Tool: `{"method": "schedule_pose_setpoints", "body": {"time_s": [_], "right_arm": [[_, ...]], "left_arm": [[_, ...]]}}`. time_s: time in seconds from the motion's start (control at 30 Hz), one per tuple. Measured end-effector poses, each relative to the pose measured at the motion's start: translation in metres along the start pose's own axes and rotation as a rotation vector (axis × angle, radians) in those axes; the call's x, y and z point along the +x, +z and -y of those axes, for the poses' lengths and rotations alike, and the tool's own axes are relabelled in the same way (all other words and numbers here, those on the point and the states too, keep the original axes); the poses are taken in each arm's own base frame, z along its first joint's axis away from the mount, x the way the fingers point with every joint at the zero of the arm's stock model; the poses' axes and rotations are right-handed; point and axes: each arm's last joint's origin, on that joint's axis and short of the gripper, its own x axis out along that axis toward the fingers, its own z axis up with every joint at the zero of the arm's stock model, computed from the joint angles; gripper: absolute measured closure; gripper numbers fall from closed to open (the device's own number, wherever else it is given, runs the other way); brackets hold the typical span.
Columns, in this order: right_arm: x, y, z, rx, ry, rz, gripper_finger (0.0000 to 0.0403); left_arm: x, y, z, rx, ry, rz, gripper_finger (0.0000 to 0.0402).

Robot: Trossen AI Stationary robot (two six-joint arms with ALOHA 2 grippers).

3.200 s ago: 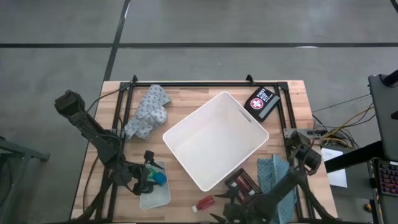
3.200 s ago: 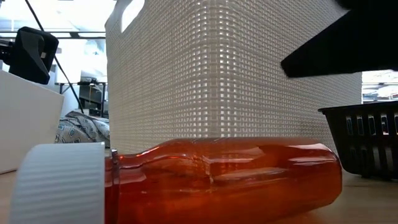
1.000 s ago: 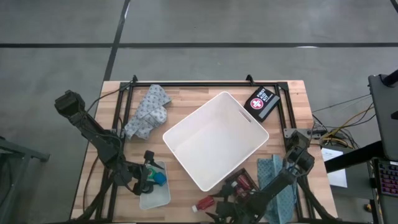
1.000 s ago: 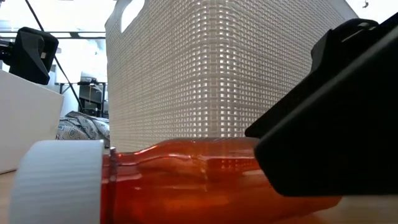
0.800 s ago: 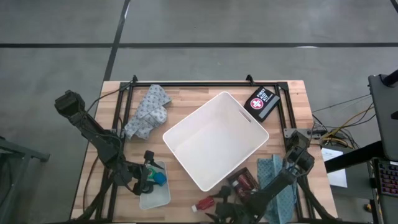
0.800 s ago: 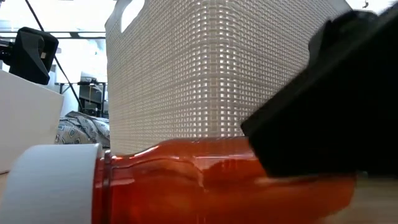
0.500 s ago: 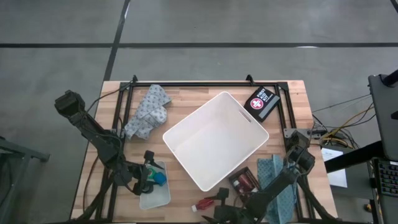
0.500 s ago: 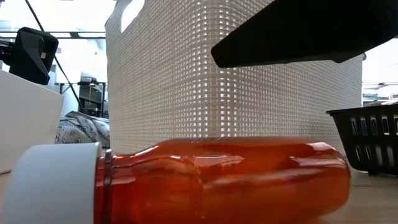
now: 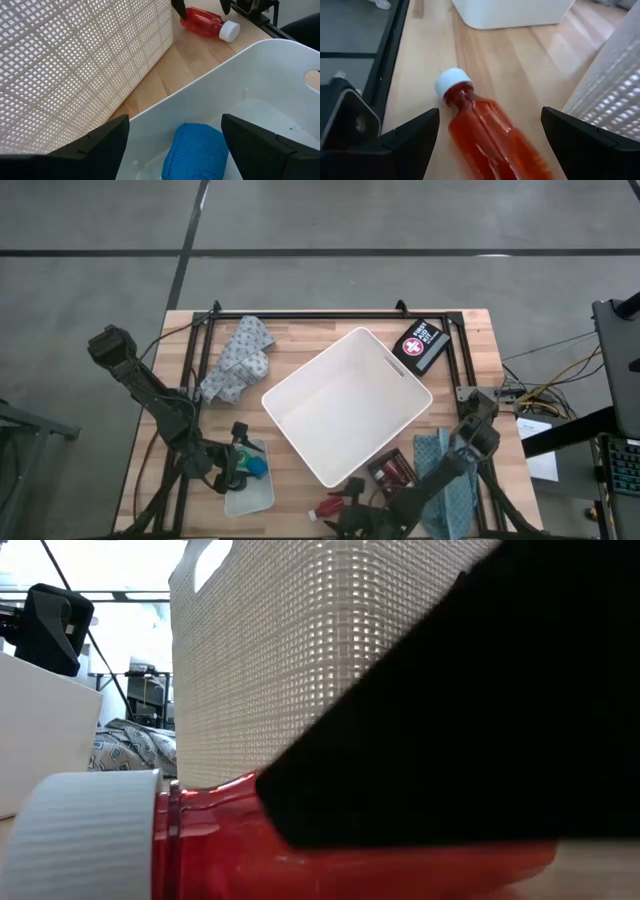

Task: Pick & place medical supplies in basket/bin
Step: Put the orange bottle into the black basket

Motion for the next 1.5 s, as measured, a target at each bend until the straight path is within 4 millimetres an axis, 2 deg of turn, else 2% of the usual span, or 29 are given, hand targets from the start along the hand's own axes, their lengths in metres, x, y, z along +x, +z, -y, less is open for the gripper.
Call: {"method": "schedule_pose_setpoints", "body": {"time_s": [0.4, 1.5], "right_arm": [[0.003, -0.0071, -0.0028, 0.007, 0.07, -0.057, 0.0071], [0.0058, -0.0089, 0.0008, 0.05, 0.056, -0.086, 0.0076]], "left_arm": [[0.0, -0.0001, 0.0, 0.001, 0.0, -0.001, 0.008], [0.0, -0.0003, 0.0, 0.002, 0.0, -0.002, 0.008]]}}
